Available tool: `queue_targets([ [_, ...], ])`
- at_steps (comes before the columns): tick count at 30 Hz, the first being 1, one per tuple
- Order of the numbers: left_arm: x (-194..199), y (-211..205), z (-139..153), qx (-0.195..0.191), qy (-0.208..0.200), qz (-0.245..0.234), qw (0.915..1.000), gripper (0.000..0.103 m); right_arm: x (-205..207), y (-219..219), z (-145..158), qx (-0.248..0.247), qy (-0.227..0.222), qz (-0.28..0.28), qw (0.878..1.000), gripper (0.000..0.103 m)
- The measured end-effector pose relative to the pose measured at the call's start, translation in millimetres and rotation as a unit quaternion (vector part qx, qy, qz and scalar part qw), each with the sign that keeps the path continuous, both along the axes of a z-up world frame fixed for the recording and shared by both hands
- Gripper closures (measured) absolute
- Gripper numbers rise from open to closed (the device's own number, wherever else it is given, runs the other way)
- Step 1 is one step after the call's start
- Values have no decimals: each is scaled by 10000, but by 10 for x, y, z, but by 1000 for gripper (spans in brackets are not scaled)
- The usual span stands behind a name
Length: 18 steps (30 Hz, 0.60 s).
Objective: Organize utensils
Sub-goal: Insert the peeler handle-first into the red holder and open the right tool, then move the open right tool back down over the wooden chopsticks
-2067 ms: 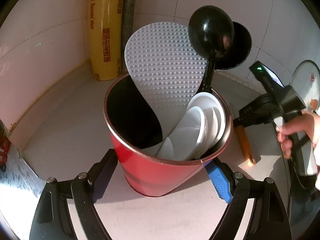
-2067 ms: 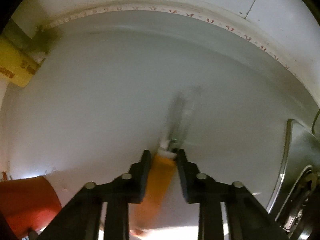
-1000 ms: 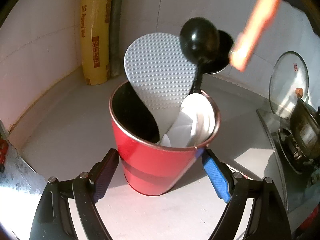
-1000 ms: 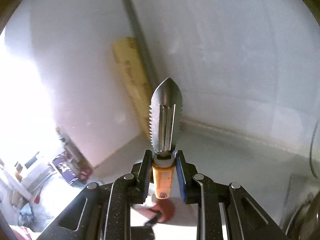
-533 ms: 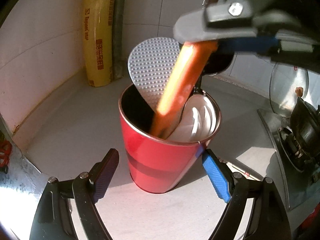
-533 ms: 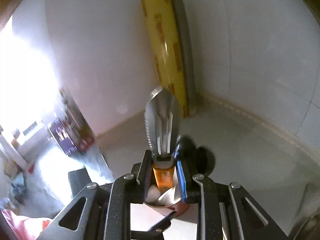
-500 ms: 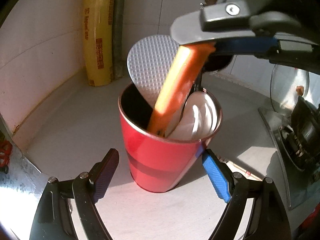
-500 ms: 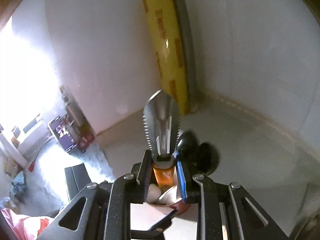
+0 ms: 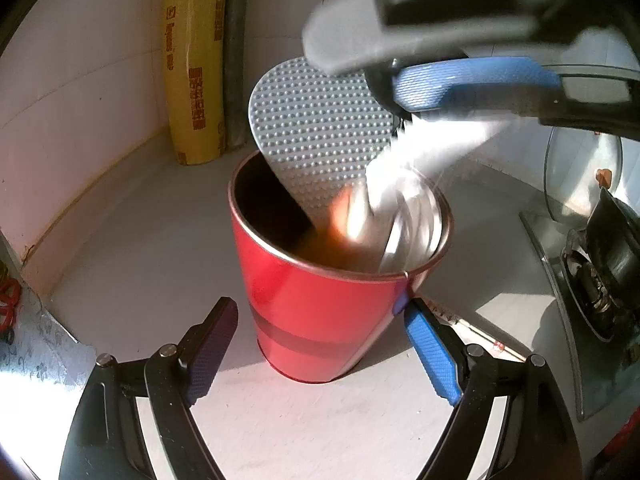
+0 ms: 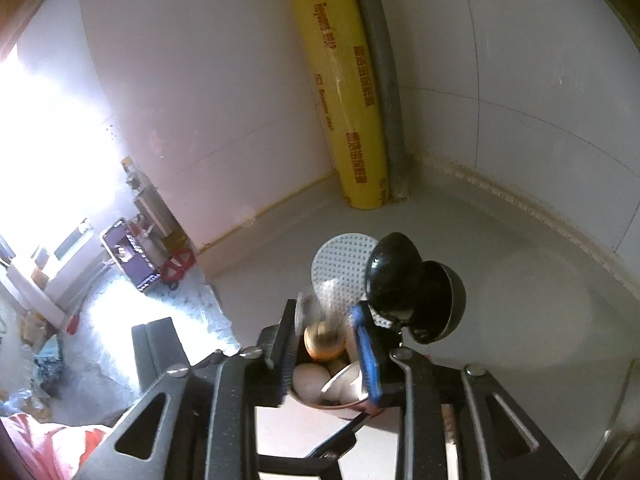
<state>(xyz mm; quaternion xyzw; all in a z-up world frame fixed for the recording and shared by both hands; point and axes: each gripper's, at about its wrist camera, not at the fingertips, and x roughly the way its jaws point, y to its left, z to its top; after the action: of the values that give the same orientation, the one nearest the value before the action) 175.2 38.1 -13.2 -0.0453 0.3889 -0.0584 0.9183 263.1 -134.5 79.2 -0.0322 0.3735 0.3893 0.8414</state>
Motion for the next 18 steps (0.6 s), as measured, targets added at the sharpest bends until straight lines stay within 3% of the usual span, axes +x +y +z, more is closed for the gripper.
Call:
queue_targets([
  [6,-29,-25,30,-30,-65,-6,10000,17,-184,-157,224,191,-268,37,9995,52],
  [8,-44,-30,37,-40,-85,-5,10000,17,-232,-292,317,350,-360,-40,9987,44],
  [14,-68,-9,49,-77,-124,110,9998,17,-247,-797,435,585,-604,-636,9944,0],
  [18,-58,33,57,-134,-123,162,9997,17,-193,-1187,390,673,-570,-1132,9897,0],
])
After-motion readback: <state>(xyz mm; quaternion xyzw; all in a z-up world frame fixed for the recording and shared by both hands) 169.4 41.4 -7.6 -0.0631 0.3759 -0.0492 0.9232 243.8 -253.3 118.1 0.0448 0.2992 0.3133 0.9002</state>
